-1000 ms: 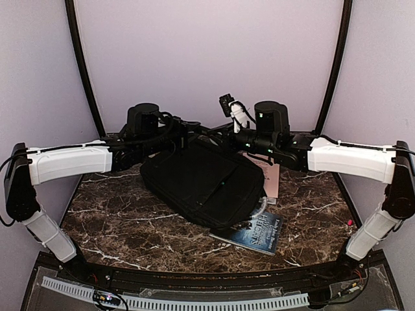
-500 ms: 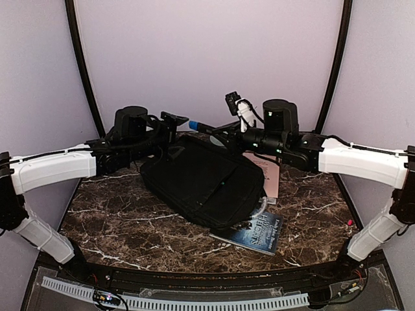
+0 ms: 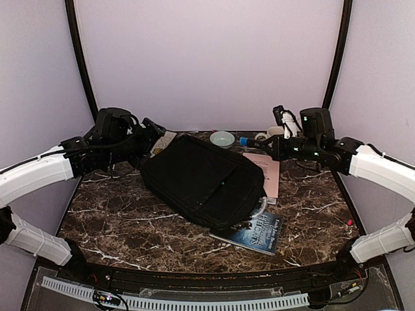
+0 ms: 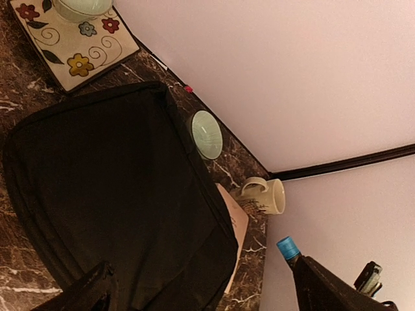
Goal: Pack the student bag
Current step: Pick up the lower front pocket of the student bag.
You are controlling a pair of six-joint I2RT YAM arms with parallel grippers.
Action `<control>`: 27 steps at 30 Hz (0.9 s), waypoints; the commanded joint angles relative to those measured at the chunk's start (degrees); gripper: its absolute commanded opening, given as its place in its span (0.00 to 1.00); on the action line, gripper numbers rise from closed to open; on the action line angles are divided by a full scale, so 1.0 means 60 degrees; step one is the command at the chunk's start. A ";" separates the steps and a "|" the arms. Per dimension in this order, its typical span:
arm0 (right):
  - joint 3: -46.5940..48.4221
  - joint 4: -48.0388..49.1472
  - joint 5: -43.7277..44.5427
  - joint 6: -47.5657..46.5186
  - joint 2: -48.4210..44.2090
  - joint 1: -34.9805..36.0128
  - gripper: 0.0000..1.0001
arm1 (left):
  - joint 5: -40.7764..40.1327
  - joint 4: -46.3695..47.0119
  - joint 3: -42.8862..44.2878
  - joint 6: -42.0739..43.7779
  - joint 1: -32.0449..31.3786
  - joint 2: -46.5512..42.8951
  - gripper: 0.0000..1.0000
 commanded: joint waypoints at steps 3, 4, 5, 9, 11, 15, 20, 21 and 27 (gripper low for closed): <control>-0.0219 -0.1618 -0.1413 0.0888 -0.0289 -0.0599 0.00 | -0.0105 -0.1401 0.0539 0.2644 0.0012 0.0161 0.95; -0.0314 -0.1630 -0.1515 0.0936 -0.0254 -0.0607 0.00 | 0.0091 -0.1424 0.0578 0.2905 0.0019 0.0262 0.94; -0.0364 -0.1598 -0.1640 0.1007 -0.0207 -0.0619 0.00 | 0.0300 -0.1476 0.0627 0.3143 0.0005 0.0375 0.93; -0.0210 -0.1586 -0.2296 0.1055 0.0360 -0.0708 0.00 | 0.1232 -0.1889 0.1059 0.4030 -0.0045 0.1060 0.89; -0.0067 -0.1700 -0.2632 0.1046 0.0797 -0.0808 0.00 | 0.1538 -0.2126 0.1321 0.4393 -0.0137 0.1462 0.88; 0.0034 -0.1602 -0.2982 0.1085 0.1494 -0.0932 0.00 | 0.2529 -0.2112 0.1615 0.5015 -0.0284 0.2237 0.86; 0.0006 -0.0901 -0.3131 0.1219 0.1933 -0.1019 0.00 | 0.3337 -0.2671 0.2236 0.5576 -0.0690 0.3295 0.81; -0.0005 -0.0758 -0.3154 0.1266 0.2024 -0.1049 0.00 | 0.3379 -0.2976 0.2456 0.5689 -0.0805 0.3623 0.79; 0.0101 -0.0158 -0.3550 0.1706 0.2822 -0.1300 0.00 | 0.3304 -0.4430 0.2990 0.5853 -0.1246 0.4478 0.73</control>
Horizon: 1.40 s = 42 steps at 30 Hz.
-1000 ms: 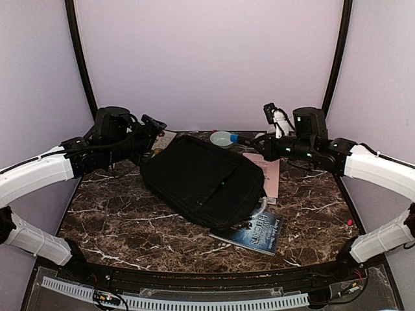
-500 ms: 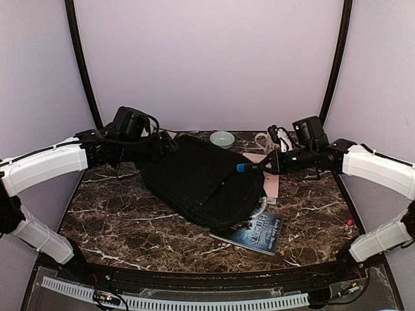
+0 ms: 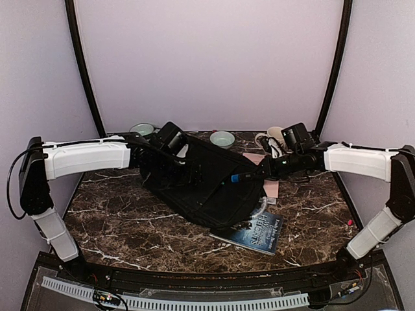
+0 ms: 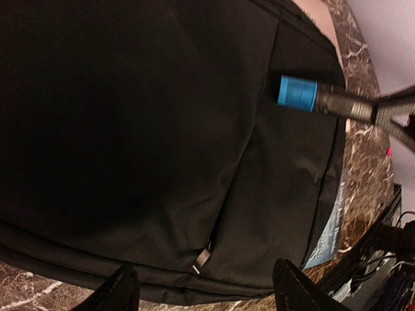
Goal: Pack the student bag
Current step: Pick up the lower front pocket of the student bag.
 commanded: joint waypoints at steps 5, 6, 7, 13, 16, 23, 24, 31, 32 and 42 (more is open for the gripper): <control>0.0487 0.0822 -0.0557 0.0612 0.0860 -0.0366 0.00 | 0.0712 -0.1470 0.0215 0.0256 -0.0224 0.0424 0.69; 0.0501 0.0840 -0.0623 0.0652 0.0985 -0.0405 0.00 | 0.0819 -0.1451 0.0227 0.0243 -0.0234 0.0482 0.67; 0.0520 0.0863 -0.0717 0.0698 0.1161 -0.0428 0.00 | 0.0897 -0.1447 0.0265 0.0229 -0.0248 0.0546 0.66; 0.0723 0.1040 -0.1509 0.1233 0.1878 -0.0676 0.00 | 0.1019 -0.1373 0.0331 0.0199 -0.0330 0.0697 0.63; 0.0939 0.0823 -0.1797 0.1316 0.2177 -0.0734 0.00 | 0.1197 -0.1283 0.0322 0.0208 -0.0341 0.0723 0.62; 0.1057 0.0262 -0.2459 0.1280 0.2278 -0.0771 0.00 | 0.1011 -0.1531 0.0364 0.0241 -0.0344 0.0974 0.56; 0.1087 0.0159 -0.2532 0.1272 0.2286 -0.0782 0.00 | 0.0930 -0.1605 0.0397 0.0221 -0.0344 0.1018 0.55; 0.1192 -0.0428 -0.3197 0.1322 0.2322 -0.0800 0.00 | 0.0228 -0.1976 0.0797 0.0100 -0.0344 0.1439 0.45; 0.1208 -0.0455 -0.3236 0.1362 0.2330 -0.0800 0.00 | 0.0299 -0.1939 0.0871 0.0119 -0.0344 0.1550 0.44; 0.1868 -0.0499 -0.2999 0.1958 0.3026 -0.0857 0.00 | 0.0432 -0.1943 0.1386 0.0471 -0.0344 0.2102 0.29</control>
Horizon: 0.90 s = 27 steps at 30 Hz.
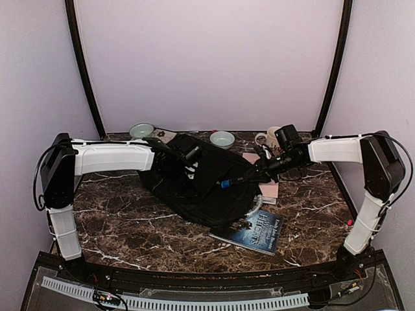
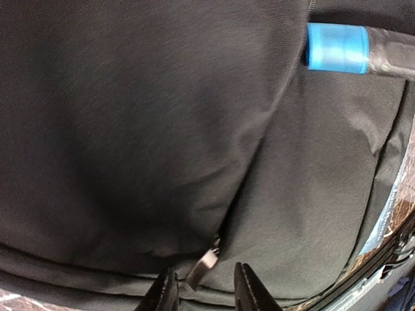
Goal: Pack the student bag
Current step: Pick up the lower front pocket of the student bag.
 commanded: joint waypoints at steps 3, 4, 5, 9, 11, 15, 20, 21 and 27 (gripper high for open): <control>0.0914 -0.0543 0.0335 0.0253 0.0594 -0.0102 0.00 | 0.0005 -0.0327 0.0434 0.0279 -0.0046 0.0242 0.21; 0.0985 -0.0577 0.0352 0.0245 0.0619 -0.0115 0.00 | 0.0026 -0.0331 0.0438 0.0312 -0.0053 0.0271 0.17; 0.1069 -0.0638 0.0364 0.0252 0.0646 -0.0130 0.00 | 0.0043 -0.0340 0.0449 0.0322 -0.0047 0.0280 0.15; 0.1250 -0.0911 0.0452 0.0167 0.0770 -0.0149 0.00 | -0.0246 -0.0555 0.0424 0.0335 -0.0046 0.0310 0.14; 0.1214 -0.0938 0.0485 0.0177 0.0753 -0.0149 0.00 | -0.0364 -0.0632 0.0417 0.0316 -0.0046 0.0311 0.14; 0.1084 -0.0899 0.0545 0.0236 0.0676 -0.0149 0.00 | -0.0483 -0.0551 0.0353 0.0261 -0.0049 0.0336 0.03; 0.1038 -0.0680 0.0433 0.0491 0.0720 -0.0149 0.00 | -0.0256 -0.0208 0.0497 0.0345 -0.0053 0.0245 0.00; 0.1065 -0.0625 0.0429 0.0563 0.0732 -0.0149 0.00 | -0.0256 -0.0191 0.0530 0.0348 -0.0058 0.0143 0.00; 0.1343 -0.0265 0.0582 0.1224 0.0988 -0.0149 0.00 | -0.0088 0.0059 0.0387 0.0404 -0.0100 -0.0562 0.00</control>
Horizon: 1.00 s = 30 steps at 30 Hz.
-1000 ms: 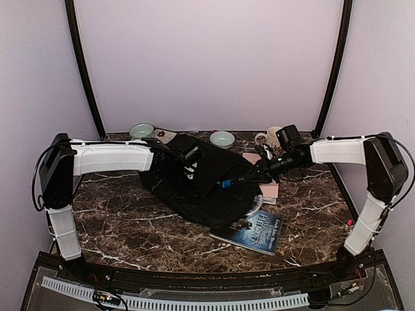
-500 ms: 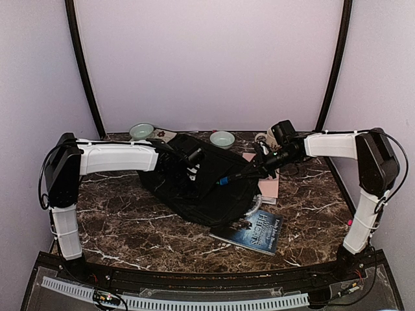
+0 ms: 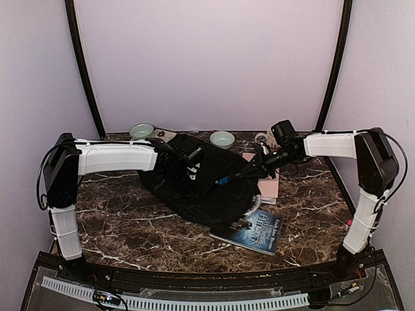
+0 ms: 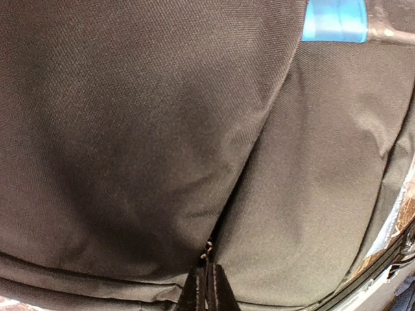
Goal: Pack the student bag
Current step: Pick up the lower front pocket of the student bag, then place the pen in the lower front pocket of the bag.
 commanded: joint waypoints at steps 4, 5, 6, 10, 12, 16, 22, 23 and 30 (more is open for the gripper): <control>0.0731 0.0461 0.0627 0.0732 0.0655 -0.0094 0.00 | 0.0206 0.0298 -0.0159 0.0295 -0.0236 -0.1137 0.00; 0.0828 0.0513 0.0622 0.0785 0.0722 -0.0088 0.00 | 0.0170 0.0275 -0.0224 0.0289 -0.0271 -0.1171 0.00; 0.0911 0.0580 0.0608 0.0867 0.0774 -0.0098 0.00 | 0.0127 0.0244 -0.0276 0.0268 -0.0323 -0.1201 0.00; 0.0978 0.1126 0.0405 0.1297 0.0877 -0.0100 0.00 | 0.0063 0.0281 -0.0513 0.0090 -0.0517 -0.1305 0.00; 0.0836 0.1516 0.0291 0.1485 0.0874 -0.0088 0.00 | 0.0055 0.0345 -0.0556 0.0004 -0.0617 -0.1338 0.00; 0.0088 0.2937 0.0372 0.1876 0.0602 0.0082 0.00 | 0.0026 0.0440 -0.0486 -0.0067 -0.0730 -0.1325 0.00; -0.0213 0.4843 0.1420 0.1796 0.0424 0.1254 0.00 | 0.0067 0.0915 -0.0599 -0.0140 -0.0869 -0.1501 0.00; -0.0316 0.5345 0.1561 0.1843 0.0439 0.1427 0.00 | 0.0082 0.1035 -0.0625 -0.0141 -0.0879 -0.1556 0.00; -0.0645 0.6317 0.1499 0.1519 0.0462 0.1759 0.13 | 0.0013 0.1283 -0.0743 -0.0261 -0.0895 -0.1760 0.00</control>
